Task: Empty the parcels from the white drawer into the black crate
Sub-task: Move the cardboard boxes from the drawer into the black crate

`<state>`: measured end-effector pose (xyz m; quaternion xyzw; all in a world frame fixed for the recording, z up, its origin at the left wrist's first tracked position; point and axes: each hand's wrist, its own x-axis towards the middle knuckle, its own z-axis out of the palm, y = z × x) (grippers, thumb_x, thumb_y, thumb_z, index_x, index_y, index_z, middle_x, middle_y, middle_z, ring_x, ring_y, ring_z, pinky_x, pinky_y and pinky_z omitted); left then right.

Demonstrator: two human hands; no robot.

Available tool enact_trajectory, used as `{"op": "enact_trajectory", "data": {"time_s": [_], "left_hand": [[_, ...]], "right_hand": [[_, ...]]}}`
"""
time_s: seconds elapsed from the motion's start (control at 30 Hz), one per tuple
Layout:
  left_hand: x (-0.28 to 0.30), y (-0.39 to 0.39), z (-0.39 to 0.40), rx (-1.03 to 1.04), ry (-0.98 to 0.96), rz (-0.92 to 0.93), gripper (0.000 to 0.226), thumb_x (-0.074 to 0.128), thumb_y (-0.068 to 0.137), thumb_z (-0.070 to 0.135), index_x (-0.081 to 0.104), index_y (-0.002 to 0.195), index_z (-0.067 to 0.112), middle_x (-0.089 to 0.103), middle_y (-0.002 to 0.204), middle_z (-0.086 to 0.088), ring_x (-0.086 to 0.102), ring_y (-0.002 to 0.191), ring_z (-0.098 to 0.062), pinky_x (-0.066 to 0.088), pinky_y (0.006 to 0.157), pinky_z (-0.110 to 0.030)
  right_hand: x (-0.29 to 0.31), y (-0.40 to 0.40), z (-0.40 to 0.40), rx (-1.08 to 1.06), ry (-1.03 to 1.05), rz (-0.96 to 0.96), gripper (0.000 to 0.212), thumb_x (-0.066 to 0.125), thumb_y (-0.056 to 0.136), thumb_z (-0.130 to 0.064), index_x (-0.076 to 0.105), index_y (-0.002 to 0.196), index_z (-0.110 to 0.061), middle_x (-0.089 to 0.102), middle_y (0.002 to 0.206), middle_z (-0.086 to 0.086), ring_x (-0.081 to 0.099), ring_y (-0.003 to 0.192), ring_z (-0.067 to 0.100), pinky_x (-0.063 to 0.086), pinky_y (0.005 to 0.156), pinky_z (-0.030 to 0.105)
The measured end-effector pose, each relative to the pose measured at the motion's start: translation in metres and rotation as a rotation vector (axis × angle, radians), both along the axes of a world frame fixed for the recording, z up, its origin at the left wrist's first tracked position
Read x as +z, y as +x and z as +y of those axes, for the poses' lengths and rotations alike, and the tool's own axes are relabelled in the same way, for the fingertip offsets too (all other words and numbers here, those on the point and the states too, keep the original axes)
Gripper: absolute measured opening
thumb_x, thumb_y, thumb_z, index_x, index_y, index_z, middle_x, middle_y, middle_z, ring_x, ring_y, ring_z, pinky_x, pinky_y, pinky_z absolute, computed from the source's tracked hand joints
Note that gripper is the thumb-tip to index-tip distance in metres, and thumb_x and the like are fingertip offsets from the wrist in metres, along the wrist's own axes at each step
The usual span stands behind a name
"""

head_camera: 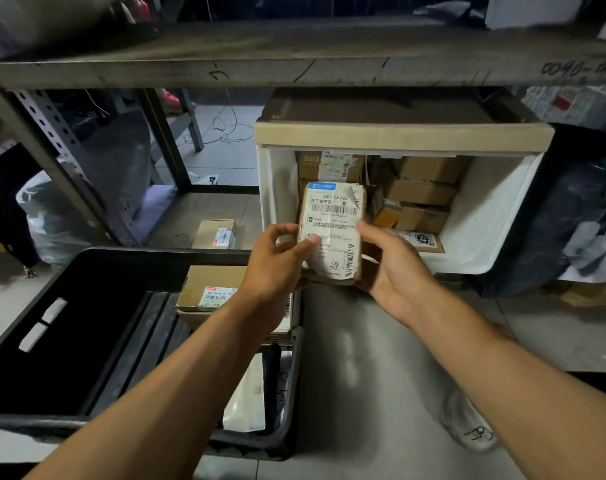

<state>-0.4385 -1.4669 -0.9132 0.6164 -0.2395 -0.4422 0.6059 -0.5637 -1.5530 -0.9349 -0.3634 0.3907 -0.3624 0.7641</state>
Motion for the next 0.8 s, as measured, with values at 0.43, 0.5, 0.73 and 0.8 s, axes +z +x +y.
{"op": "enact_trajectory", "data": {"time_s": [0.43, 0.5, 0.73, 0.8], "left_hand": [[-0.005, 0.004, 0.002, -0.294, -0.11, -0.088, 0.028, 0.072, 0.089, 0.016, 0.064, 0.115, 0.01, 0.071, 0.092, -0.009, 0.068, 0.079, -0.017, 0.055, 0.064, -0.024], [-0.008, 0.006, 0.003, -0.28, -0.065, -0.06, 0.032, 0.073, 0.087, 0.025, 0.063, 0.114, 0.011, 0.071, 0.089, -0.005, 0.066, 0.078, -0.014, 0.052, 0.067, -0.026], [-0.008, 0.008, 0.007, -0.276, -0.013, 0.028, 0.057, 0.067, 0.082, 0.049, 0.064, 0.121, 0.008, 0.073, 0.104, -0.007, 0.065, 0.095, -0.016, 0.045, 0.087, -0.038], [-0.004, 0.007, 0.007, -0.192, -0.039, 0.044, 0.046, 0.065, 0.092, 0.038, 0.063, 0.121, 0.003, 0.071, 0.098, -0.007, 0.065, 0.088, -0.014, 0.049, 0.078, -0.031]], "right_hand": [[0.002, 0.001, 0.005, 0.14, -0.08, -0.013, 0.019, 0.058, 0.095, -0.004, 0.066, 0.106, -0.018, 0.074, 0.103, 0.011, 0.066, 0.099, 0.029, 0.048, 0.102, 0.053], [0.002, 0.002, 0.004, 0.138, -0.083, -0.02, 0.017, 0.057, 0.096, -0.007, 0.065, 0.107, -0.017, 0.072, 0.109, 0.014, 0.064, 0.102, 0.031, 0.046, 0.101, 0.054], [-0.003, 0.004, 0.006, 0.168, 0.016, 0.029, 0.046, 0.072, 0.085, -0.025, 0.064, 0.13, -0.017, 0.073, 0.12, 0.013, 0.07, 0.103, 0.027, 0.057, 0.074, 0.035], [-0.003, 0.003, 0.005, 0.142, 0.002, 0.036, 0.038, 0.069, 0.09, -0.022, 0.065, 0.128, -0.017, 0.073, 0.119, 0.012, 0.07, 0.101, 0.026, 0.058, 0.078, 0.038]]}}
